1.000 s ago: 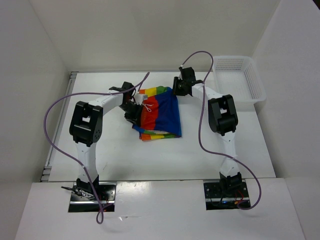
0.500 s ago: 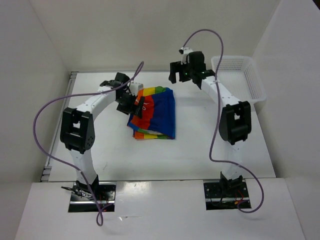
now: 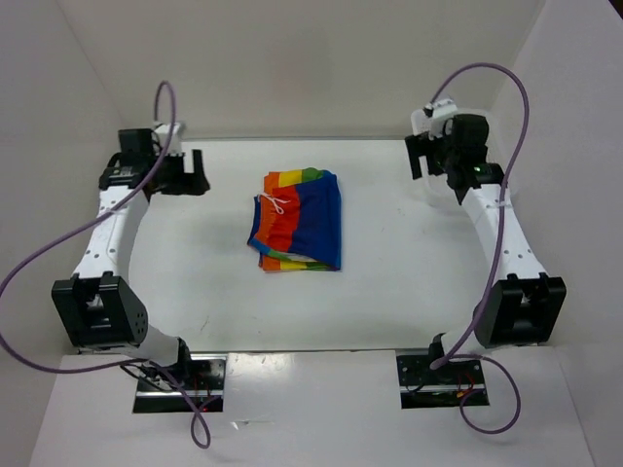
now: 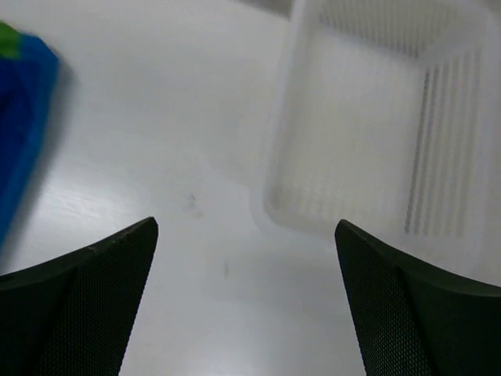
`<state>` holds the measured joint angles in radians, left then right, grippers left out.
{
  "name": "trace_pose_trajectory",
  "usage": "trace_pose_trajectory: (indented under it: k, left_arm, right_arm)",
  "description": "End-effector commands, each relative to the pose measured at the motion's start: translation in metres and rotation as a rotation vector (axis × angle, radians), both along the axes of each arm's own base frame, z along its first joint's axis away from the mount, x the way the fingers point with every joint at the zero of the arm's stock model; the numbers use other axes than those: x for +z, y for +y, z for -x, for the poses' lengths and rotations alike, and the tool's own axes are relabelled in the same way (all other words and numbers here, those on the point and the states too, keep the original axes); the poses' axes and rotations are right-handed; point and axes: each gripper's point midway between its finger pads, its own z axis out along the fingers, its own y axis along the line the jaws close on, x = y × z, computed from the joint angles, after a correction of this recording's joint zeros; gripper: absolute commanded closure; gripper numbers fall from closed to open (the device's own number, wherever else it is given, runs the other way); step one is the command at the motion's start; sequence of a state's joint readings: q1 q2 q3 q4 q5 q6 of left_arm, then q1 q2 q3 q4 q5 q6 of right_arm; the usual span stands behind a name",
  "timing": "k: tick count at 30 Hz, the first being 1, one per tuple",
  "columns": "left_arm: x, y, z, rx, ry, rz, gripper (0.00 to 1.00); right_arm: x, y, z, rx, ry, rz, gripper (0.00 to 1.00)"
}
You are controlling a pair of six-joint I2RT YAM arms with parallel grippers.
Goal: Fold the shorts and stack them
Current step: Fold the shorts
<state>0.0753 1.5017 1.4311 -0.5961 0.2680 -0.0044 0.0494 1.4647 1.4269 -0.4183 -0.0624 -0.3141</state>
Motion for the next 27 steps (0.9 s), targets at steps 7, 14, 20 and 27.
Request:
trace_pose_trajectory:
  k: [7, 14, 20, 27]
  left_arm:
    - [-0.004, 0.09, 0.024, 0.248, -0.046, -0.042, 0.0]
    - [-0.005, 0.092, 0.03, 0.247, -0.046, -0.023, 0.0]
    - [-0.01, 0.094, 0.035, 0.256, -0.043, -0.023, 0.0]
    - [-0.01, 0.095, 0.038, 0.259, -0.044, -0.017, 0.0]
  right_arm:
    - [-0.027, -0.046, 0.061, -0.084, 0.098, 0.039, 0.01]
    - [-0.035, -0.051, 0.069, -0.232, 0.089, 0.068, 0.01]
    - [-0.025, -0.041, 0.071, -0.268, 0.034, 0.069, 0.01]
    - [-0.012, -0.037, 0.066, -0.259, -0.016, 0.041, 0.01]
